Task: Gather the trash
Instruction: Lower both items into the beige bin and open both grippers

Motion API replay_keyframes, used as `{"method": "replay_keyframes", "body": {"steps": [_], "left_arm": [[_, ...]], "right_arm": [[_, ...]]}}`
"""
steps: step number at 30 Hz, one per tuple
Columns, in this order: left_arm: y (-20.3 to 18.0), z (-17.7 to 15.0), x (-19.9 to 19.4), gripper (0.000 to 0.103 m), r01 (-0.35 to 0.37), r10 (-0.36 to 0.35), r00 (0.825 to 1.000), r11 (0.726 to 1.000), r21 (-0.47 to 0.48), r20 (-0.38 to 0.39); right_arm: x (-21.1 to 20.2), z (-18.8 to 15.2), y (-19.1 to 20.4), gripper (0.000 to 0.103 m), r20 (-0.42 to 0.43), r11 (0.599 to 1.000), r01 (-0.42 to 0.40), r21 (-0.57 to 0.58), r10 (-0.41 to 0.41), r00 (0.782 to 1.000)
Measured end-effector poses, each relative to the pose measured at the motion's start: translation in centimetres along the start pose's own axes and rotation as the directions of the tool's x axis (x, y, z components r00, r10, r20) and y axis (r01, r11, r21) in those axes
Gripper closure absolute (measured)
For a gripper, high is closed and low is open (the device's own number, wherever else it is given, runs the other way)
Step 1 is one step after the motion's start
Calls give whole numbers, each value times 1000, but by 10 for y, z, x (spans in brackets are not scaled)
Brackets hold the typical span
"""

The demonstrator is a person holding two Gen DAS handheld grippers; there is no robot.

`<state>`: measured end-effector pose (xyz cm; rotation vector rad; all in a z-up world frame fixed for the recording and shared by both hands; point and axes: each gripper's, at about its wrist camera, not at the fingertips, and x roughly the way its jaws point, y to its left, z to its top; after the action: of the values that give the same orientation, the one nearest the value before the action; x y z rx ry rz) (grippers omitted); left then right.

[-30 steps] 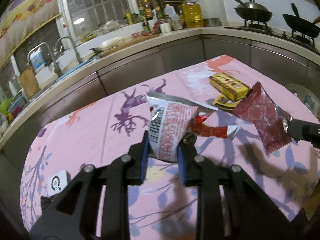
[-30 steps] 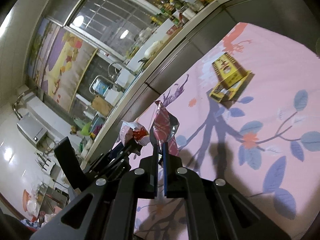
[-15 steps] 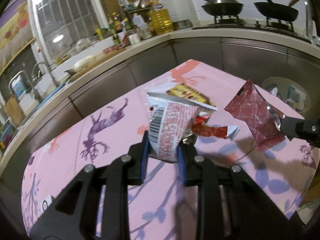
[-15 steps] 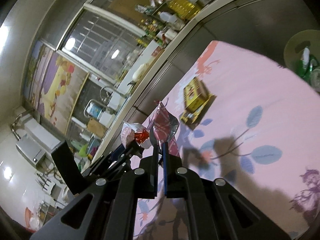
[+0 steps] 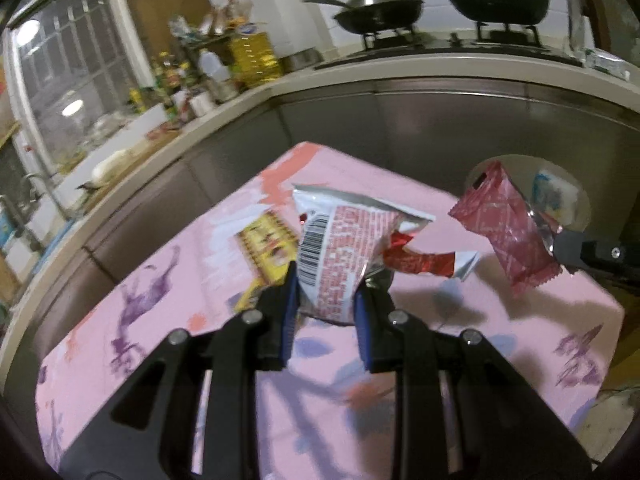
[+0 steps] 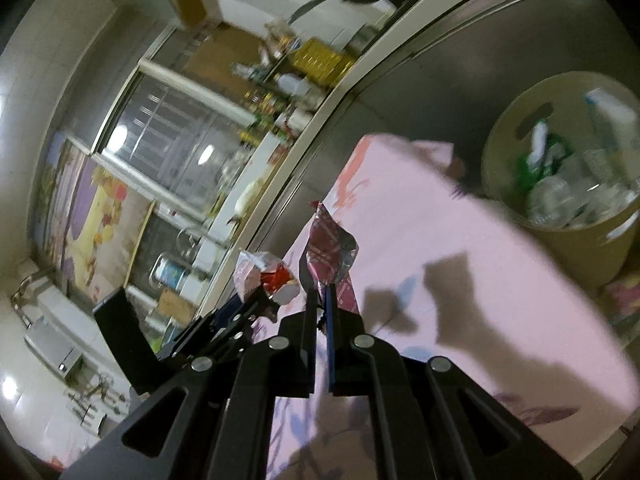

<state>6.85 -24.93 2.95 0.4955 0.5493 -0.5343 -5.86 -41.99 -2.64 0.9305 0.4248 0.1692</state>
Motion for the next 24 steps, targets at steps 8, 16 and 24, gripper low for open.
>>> {"method": "replay_keyframes", "body": {"steps": [8, 16, 24], "left_arm": [[-55, 49, 45, 79, 299, -300, 951, 954, -35, -76], [-112, 87, 100, 79, 462, -471, 871, 882, -97, -138], [-134, 88, 144, 37, 477, -514, 830, 855, -203, -217]], "right_arm": [[-41, 34, -62, 101, 160, 986, 150, 74, -160, 974], [-38, 65, -114, 101, 167, 965, 220, 143, -243, 956], [-29, 69, -142, 71, 153, 941, 229, 251, -272, 950]]}}
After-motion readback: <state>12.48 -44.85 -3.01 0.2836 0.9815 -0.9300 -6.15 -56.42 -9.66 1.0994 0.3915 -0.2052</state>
